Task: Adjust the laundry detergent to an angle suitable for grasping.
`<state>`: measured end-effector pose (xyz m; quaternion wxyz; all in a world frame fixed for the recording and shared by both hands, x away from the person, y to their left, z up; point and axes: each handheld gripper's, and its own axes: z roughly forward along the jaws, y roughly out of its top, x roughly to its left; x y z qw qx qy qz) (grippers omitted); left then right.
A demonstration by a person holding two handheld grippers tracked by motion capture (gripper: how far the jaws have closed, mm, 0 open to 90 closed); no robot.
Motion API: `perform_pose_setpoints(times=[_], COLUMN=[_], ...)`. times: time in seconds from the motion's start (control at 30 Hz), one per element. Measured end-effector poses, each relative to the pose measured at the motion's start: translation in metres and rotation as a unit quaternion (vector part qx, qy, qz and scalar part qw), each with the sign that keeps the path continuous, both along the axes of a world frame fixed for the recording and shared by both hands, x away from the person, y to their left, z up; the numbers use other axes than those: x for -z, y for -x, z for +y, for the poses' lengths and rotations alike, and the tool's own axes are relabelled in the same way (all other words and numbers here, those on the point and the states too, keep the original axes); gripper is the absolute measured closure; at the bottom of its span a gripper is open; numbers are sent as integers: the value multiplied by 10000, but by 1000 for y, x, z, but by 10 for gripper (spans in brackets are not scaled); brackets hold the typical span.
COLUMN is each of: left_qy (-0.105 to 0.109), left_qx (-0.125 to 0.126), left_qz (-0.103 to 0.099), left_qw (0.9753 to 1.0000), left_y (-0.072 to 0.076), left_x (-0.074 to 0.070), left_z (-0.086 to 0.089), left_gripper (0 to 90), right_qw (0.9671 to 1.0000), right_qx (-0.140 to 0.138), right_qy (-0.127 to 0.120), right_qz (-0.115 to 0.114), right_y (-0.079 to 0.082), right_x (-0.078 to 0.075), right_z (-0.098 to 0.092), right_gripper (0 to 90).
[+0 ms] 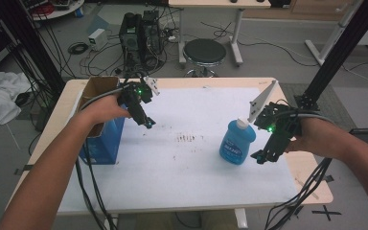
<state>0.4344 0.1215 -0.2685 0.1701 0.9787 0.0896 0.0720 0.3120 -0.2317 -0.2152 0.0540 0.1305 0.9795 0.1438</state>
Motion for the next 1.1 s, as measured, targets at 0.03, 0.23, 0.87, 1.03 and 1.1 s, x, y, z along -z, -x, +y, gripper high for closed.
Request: perform_pose_setpoints(times=[0.03, 0.23, 0.87, 1.03, 1.1], left_qy=[121, 43, 36, 70, 59], left_qx=[-110, -20, -43, -88, -18], left_qz=[20, 11, -99, -109, -114], left_qw=[9999, 10000, 9999, 9999, 9999], left_y=[2, 1, 9, 11, 11], left_x=[1, -1, -7, -7, -7], left_z=[-1, -3, -3, -3, -3], left_gripper=[93, 93, 93, 93, 93], right_qw=[10000, 10000, 10000, 9999, 9999], right_qx=[14, -7, 19, 60, 55], right_qy=[0, -2, 17, 56, 68], right_qz=[0, -12, -65, -81, -74], right_y=[0, 1, 2, 2, 2], right_x=[0, -2, -2, -1, 0], right_z=[0, -3, -11, -11, -10], right_gripper=[25, 25, 25, 25, 25])
